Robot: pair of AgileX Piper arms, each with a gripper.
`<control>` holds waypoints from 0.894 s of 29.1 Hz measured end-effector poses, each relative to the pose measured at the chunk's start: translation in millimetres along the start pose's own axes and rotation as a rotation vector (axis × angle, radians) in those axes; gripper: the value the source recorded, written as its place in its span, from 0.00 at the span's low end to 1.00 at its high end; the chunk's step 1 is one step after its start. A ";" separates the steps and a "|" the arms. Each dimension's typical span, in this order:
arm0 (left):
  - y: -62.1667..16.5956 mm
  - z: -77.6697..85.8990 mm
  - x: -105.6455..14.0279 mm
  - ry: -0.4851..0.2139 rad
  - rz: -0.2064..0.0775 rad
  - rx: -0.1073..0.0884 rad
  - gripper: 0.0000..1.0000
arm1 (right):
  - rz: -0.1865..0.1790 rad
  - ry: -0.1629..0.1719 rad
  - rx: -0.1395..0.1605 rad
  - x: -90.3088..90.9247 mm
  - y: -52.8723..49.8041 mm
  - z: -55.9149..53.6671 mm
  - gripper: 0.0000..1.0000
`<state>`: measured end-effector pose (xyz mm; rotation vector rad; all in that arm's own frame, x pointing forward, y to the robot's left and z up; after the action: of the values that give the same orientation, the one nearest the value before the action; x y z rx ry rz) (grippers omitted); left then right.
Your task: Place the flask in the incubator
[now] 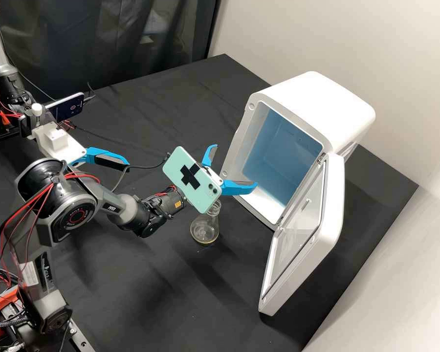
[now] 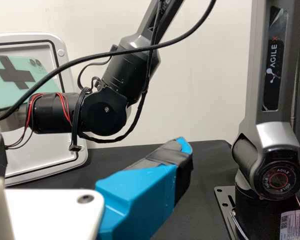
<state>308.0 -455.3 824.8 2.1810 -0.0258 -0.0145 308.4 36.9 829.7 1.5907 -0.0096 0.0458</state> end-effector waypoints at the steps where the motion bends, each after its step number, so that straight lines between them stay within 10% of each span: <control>1: 0.0 0.0 0.0 0.000 0.000 0.000 1.00 | 0.000 0.000 0.000 0.0 0.0 0.0 1.00; 14: -0.6 -0.1 0.2 0.000 -0.002 0.000 1.00 | 0.000 0.000 0.000 0.0 0.0 0.0 1.00; 26: -25.9 -41.9 -32.2 0.118 -0.115 0.007 1.00 | 0.000 0.000 0.000 0.0 0.0 0.0 1.00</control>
<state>277.0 -405.4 827.6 2.1838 0.1667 0.0494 308.4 36.9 829.7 1.5907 -0.0096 0.0458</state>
